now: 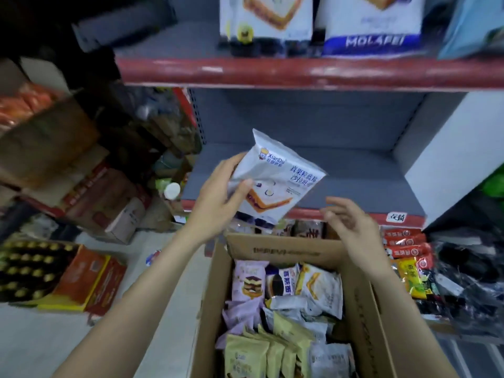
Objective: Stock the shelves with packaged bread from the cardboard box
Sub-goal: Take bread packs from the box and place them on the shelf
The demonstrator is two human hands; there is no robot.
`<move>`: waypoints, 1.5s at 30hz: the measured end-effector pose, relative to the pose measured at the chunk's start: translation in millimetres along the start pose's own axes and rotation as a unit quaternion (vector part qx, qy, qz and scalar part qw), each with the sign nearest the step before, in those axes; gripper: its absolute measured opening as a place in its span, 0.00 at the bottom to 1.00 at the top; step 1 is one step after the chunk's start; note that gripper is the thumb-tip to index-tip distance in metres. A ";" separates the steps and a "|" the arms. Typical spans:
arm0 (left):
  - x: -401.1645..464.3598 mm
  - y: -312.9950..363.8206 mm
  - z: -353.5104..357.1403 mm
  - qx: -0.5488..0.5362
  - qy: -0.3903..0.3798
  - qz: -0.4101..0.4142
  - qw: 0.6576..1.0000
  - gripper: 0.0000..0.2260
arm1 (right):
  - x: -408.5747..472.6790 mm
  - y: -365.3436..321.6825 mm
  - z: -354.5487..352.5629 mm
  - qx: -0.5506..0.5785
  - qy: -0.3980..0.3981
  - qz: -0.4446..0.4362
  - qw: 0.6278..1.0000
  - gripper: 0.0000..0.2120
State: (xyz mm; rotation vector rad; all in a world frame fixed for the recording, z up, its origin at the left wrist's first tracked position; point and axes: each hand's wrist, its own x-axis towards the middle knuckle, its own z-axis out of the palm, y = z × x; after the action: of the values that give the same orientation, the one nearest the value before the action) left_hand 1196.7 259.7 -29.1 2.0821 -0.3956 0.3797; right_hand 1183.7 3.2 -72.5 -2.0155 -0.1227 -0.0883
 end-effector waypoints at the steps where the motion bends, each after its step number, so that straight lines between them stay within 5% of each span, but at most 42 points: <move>1: 11.8 10.8 -13.8 0.004 0.020 0.023 1.000 0.16 | 7.8 -19.3 -2.7 0.005 0.007 -0.031 0.999 0.11; 10: 104.6 80.8 -87.2 -0.014 0.174 0.137 0.975 0.16 | 82.5 -158.5 -27.3 -0.100 0.091 -0.283 0.949 0.19; 19: 192.0 91.3 -84.2 -0.158 0.227 0.079 0.958 0.14 | 157.1 -180.2 -38.3 -0.294 0.142 -0.290 0.899 0.27; 28: 215.4 69.6 -54.8 -0.128 0.155 0.038 0.979 0.22 | 167.0 -168.5 -32.6 -0.345 0.159 -0.262 0.887 0.33; 34: 222.4 52.0 -62.5 0.083 0.075 0.085 0.990 0.43 | 171.9 -170.7 -36.5 -0.326 0.193 -0.256 0.889 0.30; 37: 229.7 56.2 -73.1 0.026 0.046 0.098 0.994 0.43 | 177.4 -179.3 -34.7 -0.336 0.203 -0.233 0.890 0.27; 45: 233.1 58.7 -86.5 0.082 0.002 0.090 0.992 0.43 | 181.5 -190.1 -24.8 -0.353 0.243 -0.210 0.879 0.17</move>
State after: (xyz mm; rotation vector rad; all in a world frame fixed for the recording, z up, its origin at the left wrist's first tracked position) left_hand 1372.0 274.9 156.2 2.2120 -0.5698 0.5395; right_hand 1339.6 71.2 129.4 -2.5819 -0.2281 -1.0427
